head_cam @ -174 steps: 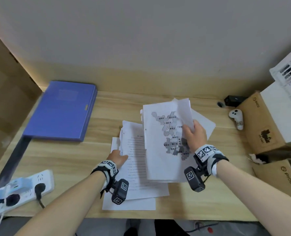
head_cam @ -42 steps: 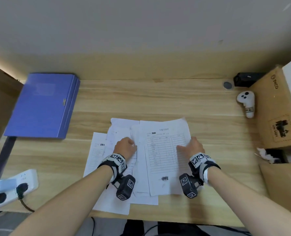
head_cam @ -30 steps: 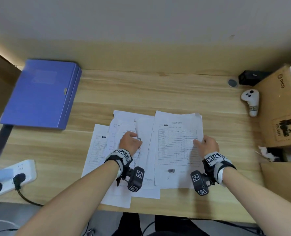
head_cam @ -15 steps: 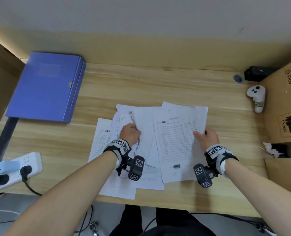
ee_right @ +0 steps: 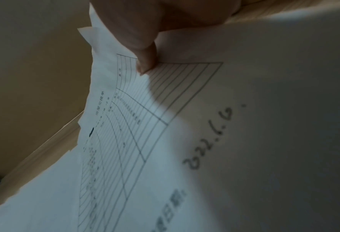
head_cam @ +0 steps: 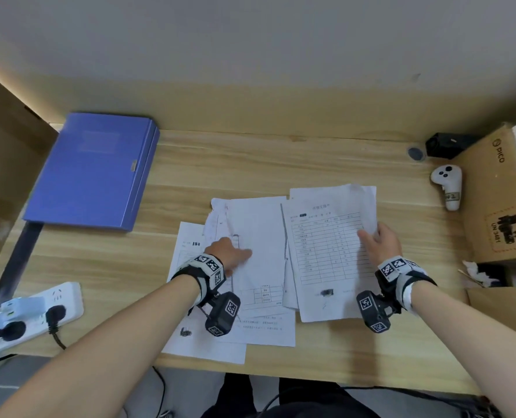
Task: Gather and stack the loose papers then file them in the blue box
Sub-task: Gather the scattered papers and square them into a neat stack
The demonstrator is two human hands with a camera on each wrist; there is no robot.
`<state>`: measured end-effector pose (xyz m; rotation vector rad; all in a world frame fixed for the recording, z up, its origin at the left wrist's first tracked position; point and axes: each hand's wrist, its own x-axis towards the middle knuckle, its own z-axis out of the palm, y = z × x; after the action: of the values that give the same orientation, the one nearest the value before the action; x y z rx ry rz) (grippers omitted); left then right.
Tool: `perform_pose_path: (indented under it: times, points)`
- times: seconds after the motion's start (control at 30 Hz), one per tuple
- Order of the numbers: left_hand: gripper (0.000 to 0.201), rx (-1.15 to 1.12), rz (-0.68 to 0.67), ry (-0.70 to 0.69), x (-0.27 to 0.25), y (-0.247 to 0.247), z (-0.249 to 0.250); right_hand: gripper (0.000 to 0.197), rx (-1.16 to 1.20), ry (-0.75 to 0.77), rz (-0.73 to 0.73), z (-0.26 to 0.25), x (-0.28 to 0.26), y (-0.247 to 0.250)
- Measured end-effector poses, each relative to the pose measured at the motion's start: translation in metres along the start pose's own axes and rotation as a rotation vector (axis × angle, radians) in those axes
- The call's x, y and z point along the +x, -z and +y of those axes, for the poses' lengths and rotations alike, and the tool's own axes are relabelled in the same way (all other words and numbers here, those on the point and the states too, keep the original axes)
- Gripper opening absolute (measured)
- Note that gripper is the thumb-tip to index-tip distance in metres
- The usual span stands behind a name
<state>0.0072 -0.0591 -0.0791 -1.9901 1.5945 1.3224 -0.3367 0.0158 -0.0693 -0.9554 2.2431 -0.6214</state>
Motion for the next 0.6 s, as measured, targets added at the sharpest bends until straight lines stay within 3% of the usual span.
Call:
perform_pose_path:
  times: [0.13, 0.27, 0.4, 0.43, 0.47, 0.5, 0.57, 0.6]
  points:
    - [0.048, 0.249, -0.099, 0.012, -0.003, -0.020, -0.011, 0.031, 0.014, -0.006, -0.032, -0.003, 0.000, -0.017]
    - [0.043, 0.117, -0.062, 0.014, -0.004, -0.036, -0.014, 0.039, -0.023, 0.001, -0.073, -0.004, 0.000, -0.038]
    - [0.043, -0.102, 0.004, -0.061, -0.008, -0.044, -0.021, 0.030, 0.010, 0.033, -0.138, -0.001, -0.001, -0.048]
    - [0.055, -0.150, 0.005, -0.026, 0.000, -0.047, -0.026, 0.031, 0.033, 0.032, -0.155, 0.000, -0.002, -0.048]
    - [0.025, -0.181, 0.015, -0.059, -0.006, -0.043, -0.025, 0.031, 0.041, 0.018, -0.166, -0.001, -0.004, -0.046]
    - [0.048, -0.234, 0.043, -0.036, 0.000, -0.043, -0.028, 0.030, 0.049, 0.008, -0.161, -0.001, -0.004, -0.043]
    - [0.030, -0.252, 0.111, -0.114, -0.008, -0.033, -0.026, 0.029, 0.066, -0.022, -0.132, -0.005, -0.007, -0.034]
    - [0.011, -0.242, 0.150, -0.155, -0.016, -0.024, -0.023, 0.029, 0.083, -0.033, -0.119, -0.008, -0.008, -0.029]
